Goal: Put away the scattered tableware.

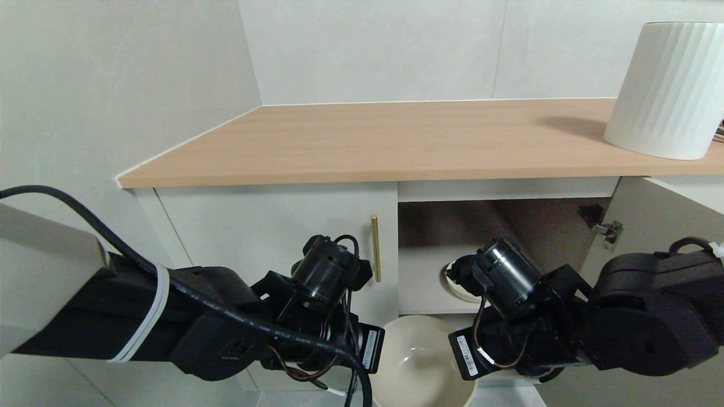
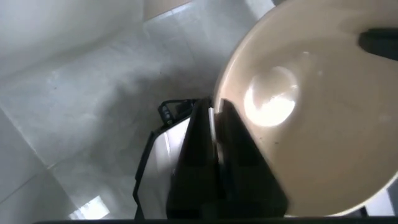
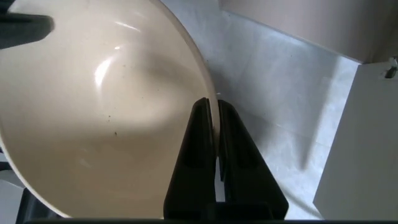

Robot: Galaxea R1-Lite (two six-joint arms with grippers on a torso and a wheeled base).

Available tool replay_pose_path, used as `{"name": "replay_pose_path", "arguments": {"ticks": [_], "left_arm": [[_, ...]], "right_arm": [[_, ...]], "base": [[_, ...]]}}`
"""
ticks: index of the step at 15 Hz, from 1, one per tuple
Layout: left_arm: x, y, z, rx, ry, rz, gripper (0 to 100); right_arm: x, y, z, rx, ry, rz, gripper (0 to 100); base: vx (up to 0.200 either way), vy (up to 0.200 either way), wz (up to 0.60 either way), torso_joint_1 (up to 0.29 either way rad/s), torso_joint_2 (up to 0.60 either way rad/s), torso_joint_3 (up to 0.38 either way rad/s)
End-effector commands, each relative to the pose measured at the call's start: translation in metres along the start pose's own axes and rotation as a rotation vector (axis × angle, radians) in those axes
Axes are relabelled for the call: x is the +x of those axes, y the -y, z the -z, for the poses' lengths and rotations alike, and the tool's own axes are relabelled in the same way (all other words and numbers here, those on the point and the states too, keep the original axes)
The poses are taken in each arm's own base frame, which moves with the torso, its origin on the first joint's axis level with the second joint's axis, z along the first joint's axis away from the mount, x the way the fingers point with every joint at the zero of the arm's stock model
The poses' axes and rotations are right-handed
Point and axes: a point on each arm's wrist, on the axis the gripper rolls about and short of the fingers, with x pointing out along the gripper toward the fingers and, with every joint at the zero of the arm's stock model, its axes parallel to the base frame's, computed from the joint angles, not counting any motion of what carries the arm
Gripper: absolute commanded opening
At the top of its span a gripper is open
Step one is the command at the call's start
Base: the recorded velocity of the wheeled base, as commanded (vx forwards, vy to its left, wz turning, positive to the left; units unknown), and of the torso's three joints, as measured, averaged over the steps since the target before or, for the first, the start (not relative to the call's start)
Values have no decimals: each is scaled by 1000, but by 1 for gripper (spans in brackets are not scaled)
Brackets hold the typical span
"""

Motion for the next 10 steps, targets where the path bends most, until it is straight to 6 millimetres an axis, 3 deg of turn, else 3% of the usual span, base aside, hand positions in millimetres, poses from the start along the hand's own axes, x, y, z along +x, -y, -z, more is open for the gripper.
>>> {"name": "replay_pose_path", "arguments": {"ticks": [1, 5, 10], "left_arm": [[-1, 0, 0, -1, 4, -2, 100], [-3, 2, -4, -3, 41, 12, 100], [-34, 7, -13, -11, 164, 69, 100]], "right_arm": [[1, 0, 0, -1, -4, 1, 0], [1, 0, 1, -1, -5, 3, 0], [8, 12, -8, 69, 66, 79, 0]], "base": [[0, 0, 0, 0, 0, 0], [0, 0, 0, 0, 0, 0], [0, 0, 0, 0, 0, 0]]}}
